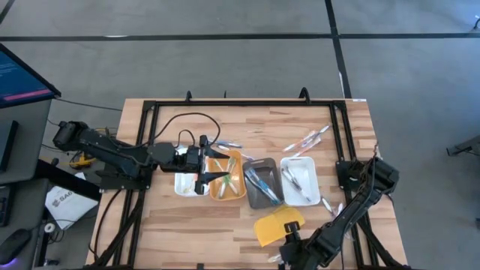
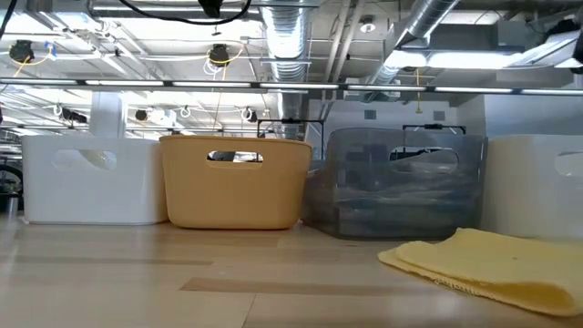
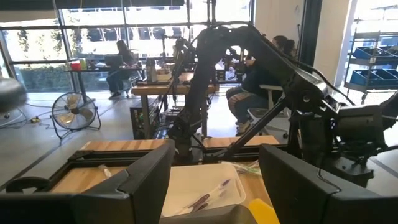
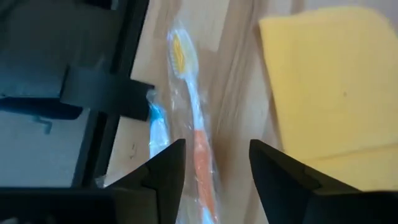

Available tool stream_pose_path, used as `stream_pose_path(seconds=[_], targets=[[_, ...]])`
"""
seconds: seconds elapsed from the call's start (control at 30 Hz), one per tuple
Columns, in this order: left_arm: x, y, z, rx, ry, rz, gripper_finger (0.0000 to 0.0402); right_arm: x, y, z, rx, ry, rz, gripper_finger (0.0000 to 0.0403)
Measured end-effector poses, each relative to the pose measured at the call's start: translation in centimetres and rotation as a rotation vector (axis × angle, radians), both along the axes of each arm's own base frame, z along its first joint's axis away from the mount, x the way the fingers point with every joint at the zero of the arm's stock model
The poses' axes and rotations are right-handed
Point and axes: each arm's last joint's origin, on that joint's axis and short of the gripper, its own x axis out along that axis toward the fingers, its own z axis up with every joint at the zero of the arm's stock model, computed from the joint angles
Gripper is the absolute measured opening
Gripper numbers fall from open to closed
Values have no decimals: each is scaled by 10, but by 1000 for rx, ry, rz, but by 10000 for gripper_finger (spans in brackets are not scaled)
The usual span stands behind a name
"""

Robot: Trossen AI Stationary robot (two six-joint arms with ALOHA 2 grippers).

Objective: Pick & Place Toothbrushes
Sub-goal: Put the orange toothbrush into the left white bin

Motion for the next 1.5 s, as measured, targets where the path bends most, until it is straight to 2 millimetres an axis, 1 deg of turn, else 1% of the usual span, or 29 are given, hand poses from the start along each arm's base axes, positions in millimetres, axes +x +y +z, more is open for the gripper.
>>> stream_pose_path(seconds=[0.17,0.37,0.43,0.5,0.57,0.8,0.87,0.93,1.1,1.13,1.17,1.3,1.43,1.5], targets=[[0,0,0,1,-3,1,236,-5,-1,-2,-28,32,9,164],[0,0,0,0,-5,1,236,-9,2,-2,-13,44,18,157],[0,0,1,0,-6,1,236,-8,4,-7,-13,57,21,155],[0,0,1,0,-6,1,236,-9,4,-18,-40,99,31,153],[0,0,1,0,-6,1,236,-8,6,-23,-32,108,35,152],[0,0,1,0,-6,1,236,-7,1,-21,-71,111,46,147],[0,0,1,0,-6,1,236,-7,0,-21,-85,106,55,134],[0,0,1,0,-6,1,236,-7,-1,-21,-104,96,57,112],[0,0,1,0,-6,1,236,-6,-4,-22,-137,85,54,29],[0,0,1,0,-6,1,236,-6,-4,-21,-146,78,52,17],[0,0,1,0,-6,1,236,-5,-5,-20,-145,75,50,12],[0,0,1,0,-6,1,236,-5,-5,-20,-155,69,46,20],[0,0,1,0,-6,1,236,-7,-9,-16,-174,76,44,6],[0,0,1,0,-6,1,236,-9,-12,-12,-196,62,21,5]])
